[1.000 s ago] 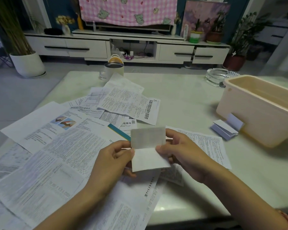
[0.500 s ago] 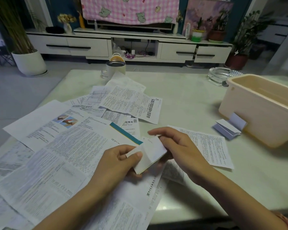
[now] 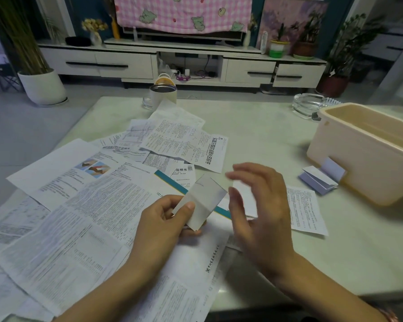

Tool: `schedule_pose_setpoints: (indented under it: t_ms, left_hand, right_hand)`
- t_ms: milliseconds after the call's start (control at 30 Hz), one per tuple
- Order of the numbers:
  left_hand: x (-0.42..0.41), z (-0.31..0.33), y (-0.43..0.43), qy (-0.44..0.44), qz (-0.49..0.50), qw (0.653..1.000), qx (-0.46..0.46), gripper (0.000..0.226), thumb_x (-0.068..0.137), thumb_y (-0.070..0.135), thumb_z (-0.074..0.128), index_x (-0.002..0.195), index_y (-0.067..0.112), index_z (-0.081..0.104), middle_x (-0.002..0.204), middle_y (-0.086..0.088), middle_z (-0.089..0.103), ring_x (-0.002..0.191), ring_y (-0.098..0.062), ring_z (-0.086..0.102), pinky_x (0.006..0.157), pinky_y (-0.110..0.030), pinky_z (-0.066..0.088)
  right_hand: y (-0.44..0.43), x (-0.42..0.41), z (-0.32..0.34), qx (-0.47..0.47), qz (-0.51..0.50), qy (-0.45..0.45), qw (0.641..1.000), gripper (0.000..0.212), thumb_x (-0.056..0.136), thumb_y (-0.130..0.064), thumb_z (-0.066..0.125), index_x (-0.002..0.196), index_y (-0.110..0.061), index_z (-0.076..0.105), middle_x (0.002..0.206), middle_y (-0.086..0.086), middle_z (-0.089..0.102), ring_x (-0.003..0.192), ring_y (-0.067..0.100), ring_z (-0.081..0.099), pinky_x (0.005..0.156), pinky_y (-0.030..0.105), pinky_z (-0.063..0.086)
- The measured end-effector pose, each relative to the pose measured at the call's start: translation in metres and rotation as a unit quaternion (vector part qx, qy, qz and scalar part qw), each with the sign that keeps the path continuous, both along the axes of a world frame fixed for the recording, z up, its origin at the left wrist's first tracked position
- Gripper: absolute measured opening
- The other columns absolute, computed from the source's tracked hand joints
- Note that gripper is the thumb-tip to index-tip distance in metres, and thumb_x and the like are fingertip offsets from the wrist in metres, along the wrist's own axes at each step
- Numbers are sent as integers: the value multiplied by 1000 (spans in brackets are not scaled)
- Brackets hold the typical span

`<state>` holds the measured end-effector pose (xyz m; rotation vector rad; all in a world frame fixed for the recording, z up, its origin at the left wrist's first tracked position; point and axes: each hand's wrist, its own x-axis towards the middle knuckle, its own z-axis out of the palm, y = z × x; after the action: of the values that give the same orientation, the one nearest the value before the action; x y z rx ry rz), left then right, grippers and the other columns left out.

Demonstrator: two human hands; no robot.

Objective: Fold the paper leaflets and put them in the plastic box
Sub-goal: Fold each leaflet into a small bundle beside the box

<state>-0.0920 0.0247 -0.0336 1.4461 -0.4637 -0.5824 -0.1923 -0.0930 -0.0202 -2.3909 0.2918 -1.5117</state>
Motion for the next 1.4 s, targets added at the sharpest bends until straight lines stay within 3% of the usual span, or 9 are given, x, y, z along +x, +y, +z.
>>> schedule_pose_setpoints:
  t_ms: [133, 300, 400, 500, 633, 767, 900, 1200, 1400]
  left_hand:
    - [-3, 1, -1, -4, -27, 999, -18, 8, 85, 8, 61, 87, 7, 68, 78, -14, 71, 69, -20, 68, 64, -26, 57]
    - [-7, 4, -1, -28, -64, 997, -35, 15, 86, 8, 58, 93, 12, 71, 87, -7, 74, 84, -21, 70, 75, -28, 57]
    - [-8, 5, 0, -53, -63, 996, -26, 18, 86, 11, 59, 96, 18, 72, 89, 0, 74, 80, -10, 67, 70, -18, 52]
    - [-8, 8, 0, -89, -41, 995, -19, 19, 83, 9, 62, 89, 24, 72, 78, 6, 73, 62, -2, 60, 61, -12, 47]
    - [-6, 5, 0, -96, 4, 995, -5, 21, 79, 6, 68, 89, 24, 66, 71, 7, 65, 65, -9, 63, 65, -22, 52]
    - [-3, 4, 1, -95, 3, 995, 26, 8, 80, 13, 68, 85, 20, 68, 76, 4, 70, 68, -9, 64, 65, -23, 51]
    - [-2, 3, 1, -100, 3, 994, 32, 5, 79, 13, 70, 78, 17, 69, 72, 5, 71, 66, -5, 64, 60, -16, 49]
    - [0, 4, 1, -68, -24, 997, 14, 9, 73, 8, 74, 78, 12, 67, 67, 3, 68, 63, -3, 60, 58, -12, 46]
    - [-4, 8, 2, -84, -26, 996, 11, 5, 74, 18, 71, 77, 14, 68, 71, 2, 70, 60, -1, 61, 55, -12, 46]
  right_hand:
    - [8, 3, -8, -58, 34, 70, 995, 26, 89, -16, 52, 112, -8, 60, 116, 9, 61, 109, 19, 52, 96, 26, 39]
    - [12, 4, -3, 229, 143, 242, 932, 36, 89, -38, 50, 120, -21, 58, 112, -9, 63, 102, 0, 53, 88, 8, 39]
    - [11, 3, 0, 372, 202, 228, 877, 25, 85, -34, 55, 109, -31, 61, 101, -13, 67, 94, 3, 62, 83, 21, 49]
    - [8, 3, 4, 440, 226, 206, 844, 16, 89, -13, 62, 104, -19, 66, 90, -4, 70, 77, 4, 64, 71, 20, 50]
    - [6, 1, 6, 513, 232, 188, 805, 22, 88, 0, 58, 98, -16, 69, 90, 5, 72, 78, 14, 67, 71, 25, 52]
    - [4, 0, 5, 539, 214, 176, 796, 23, 85, 0, 63, 94, -20, 71, 95, 7, 72, 88, 20, 66, 76, 30, 56]
    - [3, 1, 7, 555, 202, 165, 790, 18, 82, 1, 66, 93, -13, 68, 94, 18, 69, 78, 21, 65, 69, 28, 55]
    - [0, 3, 9, 571, 173, 158, 787, 4, 77, -4, 72, 81, -4, 70, 64, 6, 68, 54, 11, 61, 55, 22, 51]
    - [3, 2, 12, 570, 215, 190, 770, 3, 74, -4, 74, 77, -2, 72, 65, 8, 69, 55, 9, 60, 51, 22, 51]
